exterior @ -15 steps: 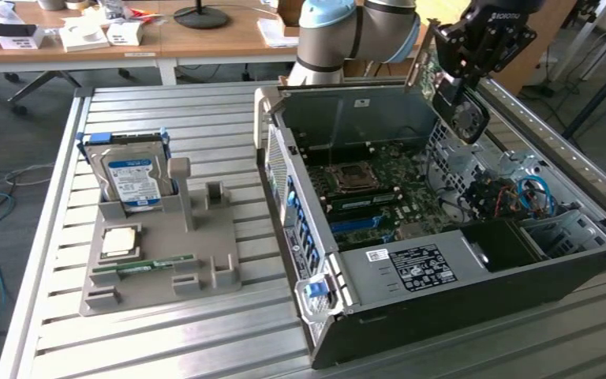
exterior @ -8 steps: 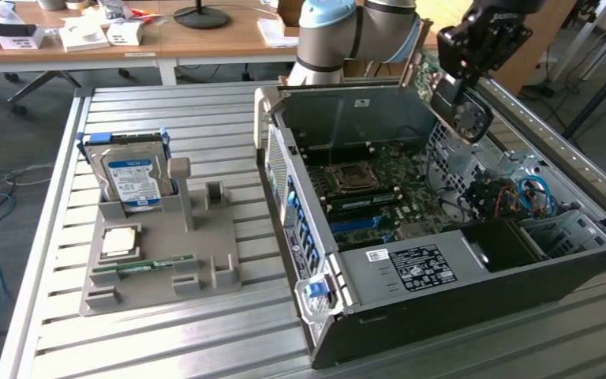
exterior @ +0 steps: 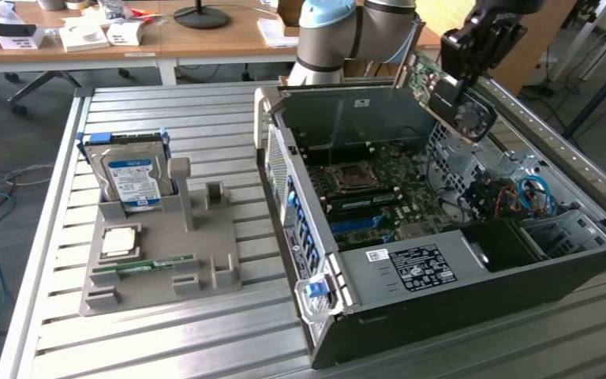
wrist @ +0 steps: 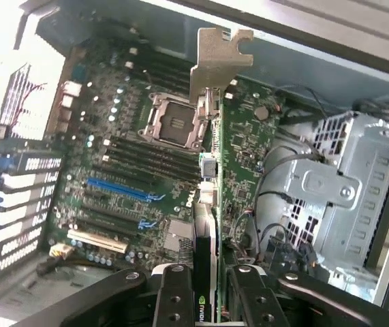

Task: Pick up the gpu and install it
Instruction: 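Insert the gpu into the slot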

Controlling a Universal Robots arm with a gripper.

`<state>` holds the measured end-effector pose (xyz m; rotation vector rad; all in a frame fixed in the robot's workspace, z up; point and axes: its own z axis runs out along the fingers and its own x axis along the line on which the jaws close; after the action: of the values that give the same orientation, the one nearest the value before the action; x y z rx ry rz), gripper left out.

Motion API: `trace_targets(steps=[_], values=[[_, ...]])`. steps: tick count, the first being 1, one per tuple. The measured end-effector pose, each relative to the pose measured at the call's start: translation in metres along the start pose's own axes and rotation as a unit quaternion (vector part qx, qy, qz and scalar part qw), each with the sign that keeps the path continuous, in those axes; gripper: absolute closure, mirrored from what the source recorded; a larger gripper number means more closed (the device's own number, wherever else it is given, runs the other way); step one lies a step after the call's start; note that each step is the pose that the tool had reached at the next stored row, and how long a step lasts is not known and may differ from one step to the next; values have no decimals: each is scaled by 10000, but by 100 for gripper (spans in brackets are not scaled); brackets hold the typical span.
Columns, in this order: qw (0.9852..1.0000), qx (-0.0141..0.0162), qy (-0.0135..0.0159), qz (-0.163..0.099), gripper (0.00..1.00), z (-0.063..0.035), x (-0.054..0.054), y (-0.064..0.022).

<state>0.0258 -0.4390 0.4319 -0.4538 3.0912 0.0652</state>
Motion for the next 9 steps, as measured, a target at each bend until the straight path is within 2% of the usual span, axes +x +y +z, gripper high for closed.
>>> trace_targets(steps=[4, 5, 9], values=[[9995, -3, 14, -314, 74, 0, 0, 0], [9989, -5, 20, -467, 74, 0, 0, 0], [9969, -9, 33, -782, 74, 1, 0, 0]])
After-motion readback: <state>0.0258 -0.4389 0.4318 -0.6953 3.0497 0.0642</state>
